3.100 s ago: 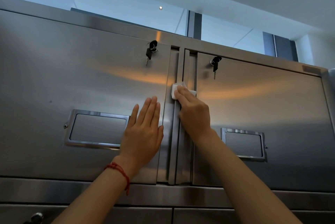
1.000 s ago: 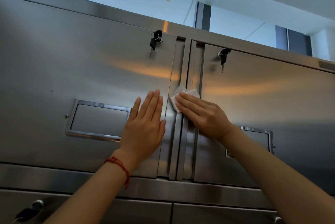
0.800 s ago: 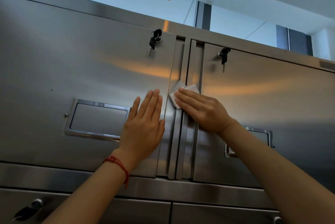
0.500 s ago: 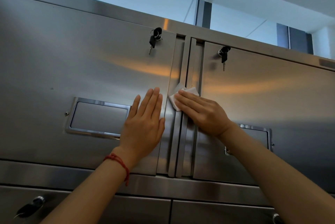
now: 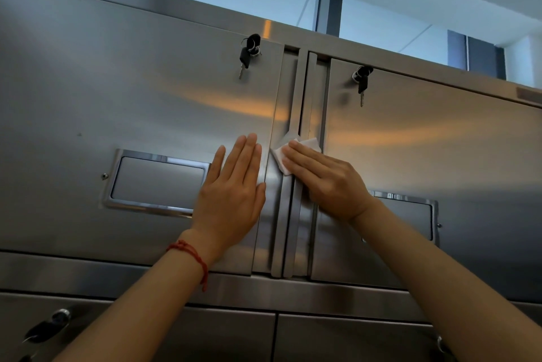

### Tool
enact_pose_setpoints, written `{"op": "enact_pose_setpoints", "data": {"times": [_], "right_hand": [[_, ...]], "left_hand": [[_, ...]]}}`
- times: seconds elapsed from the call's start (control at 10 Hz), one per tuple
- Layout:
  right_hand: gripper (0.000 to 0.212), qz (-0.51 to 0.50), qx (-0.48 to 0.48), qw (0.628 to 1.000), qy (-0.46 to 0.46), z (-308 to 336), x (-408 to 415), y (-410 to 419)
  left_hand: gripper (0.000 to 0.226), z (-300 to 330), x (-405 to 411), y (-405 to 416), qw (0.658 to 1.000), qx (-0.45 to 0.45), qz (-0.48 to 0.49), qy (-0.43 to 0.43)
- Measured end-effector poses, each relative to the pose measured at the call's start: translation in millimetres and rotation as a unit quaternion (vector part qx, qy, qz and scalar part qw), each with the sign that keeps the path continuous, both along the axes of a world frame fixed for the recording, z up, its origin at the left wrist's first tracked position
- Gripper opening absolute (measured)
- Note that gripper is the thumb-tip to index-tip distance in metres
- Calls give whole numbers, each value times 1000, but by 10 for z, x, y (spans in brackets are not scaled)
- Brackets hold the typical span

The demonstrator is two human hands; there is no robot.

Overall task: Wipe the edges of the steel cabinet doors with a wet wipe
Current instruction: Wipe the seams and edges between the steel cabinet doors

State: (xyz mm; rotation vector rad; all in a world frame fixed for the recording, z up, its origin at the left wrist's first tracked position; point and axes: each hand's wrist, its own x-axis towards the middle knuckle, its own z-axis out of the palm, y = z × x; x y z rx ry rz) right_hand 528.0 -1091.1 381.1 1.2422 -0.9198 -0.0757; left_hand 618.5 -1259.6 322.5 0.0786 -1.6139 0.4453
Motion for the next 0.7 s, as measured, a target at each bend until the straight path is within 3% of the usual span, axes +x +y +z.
{"op": "enact_pose_setpoints", "data": {"times": [0.2,0.7], "right_hand": [[27,15,-3,1000,-19,-51,25,-18],[25,34,3,998,-61,-98,43,-19]], "left_hand": [[57,5,11,5,1000,2,3,-7],[57,0,10,14,1000,4,3,-5]]}}
